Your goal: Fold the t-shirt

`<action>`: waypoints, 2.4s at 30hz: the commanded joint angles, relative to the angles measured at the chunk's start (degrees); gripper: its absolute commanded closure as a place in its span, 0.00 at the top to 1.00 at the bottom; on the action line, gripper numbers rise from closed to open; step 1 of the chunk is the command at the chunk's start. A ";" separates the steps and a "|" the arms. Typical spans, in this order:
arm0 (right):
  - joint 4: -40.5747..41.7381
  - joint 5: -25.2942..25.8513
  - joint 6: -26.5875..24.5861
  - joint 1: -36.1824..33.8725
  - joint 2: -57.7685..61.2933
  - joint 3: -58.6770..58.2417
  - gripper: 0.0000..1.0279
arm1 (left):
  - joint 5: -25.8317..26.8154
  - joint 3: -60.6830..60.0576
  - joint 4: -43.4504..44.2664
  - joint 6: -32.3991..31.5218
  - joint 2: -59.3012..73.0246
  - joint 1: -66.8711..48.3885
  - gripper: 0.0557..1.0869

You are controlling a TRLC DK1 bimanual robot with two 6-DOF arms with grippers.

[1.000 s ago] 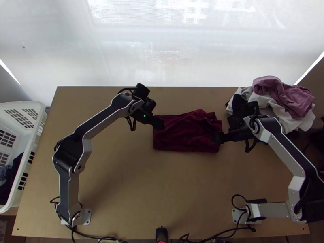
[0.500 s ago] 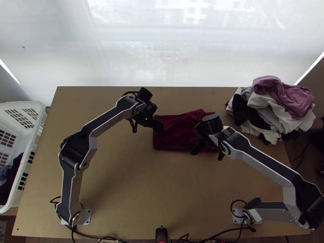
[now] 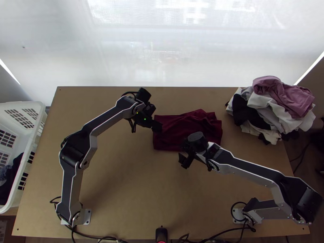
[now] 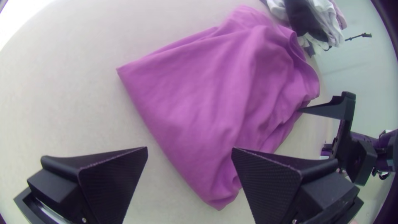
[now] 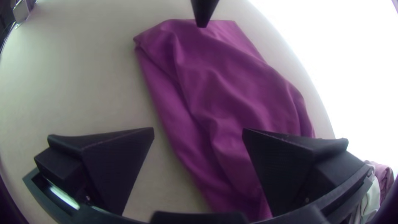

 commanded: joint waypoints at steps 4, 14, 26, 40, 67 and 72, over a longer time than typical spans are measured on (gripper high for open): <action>5.04 0.60 -0.83 2.92 1.85 -4.15 0.96 | -0.29 -0.01 -0.40 0.31 0.12 0.10 0.95; 12.16 1.04 -3.74 0.37 7.21 -3.53 0.96 | -0.29 -0.01 -0.49 0.66 0.03 0.36 0.95; 17.08 3.06 -5.76 -2.70 18.64 4.55 0.96 | -0.29 -0.01 -0.84 0.84 -0.41 0.36 0.95; 19.10 5.43 -2.86 -3.41 17.50 8.24 0.03 | -0.55 -0.71 -2.95 0.93 -4.10 0.71 0.95; 19.10 13.87 -7.43 -27.75 -17.40 16.68 0.03 | -4.25 -19.96 -4.18 0.84 -26.78 8.18 0.95; 19.10 13.87 -5.05 -37.42 -21.70 21.51 0.03 | -4.51 -25.05 -3.48 0.84 -29.68 9.77 0.95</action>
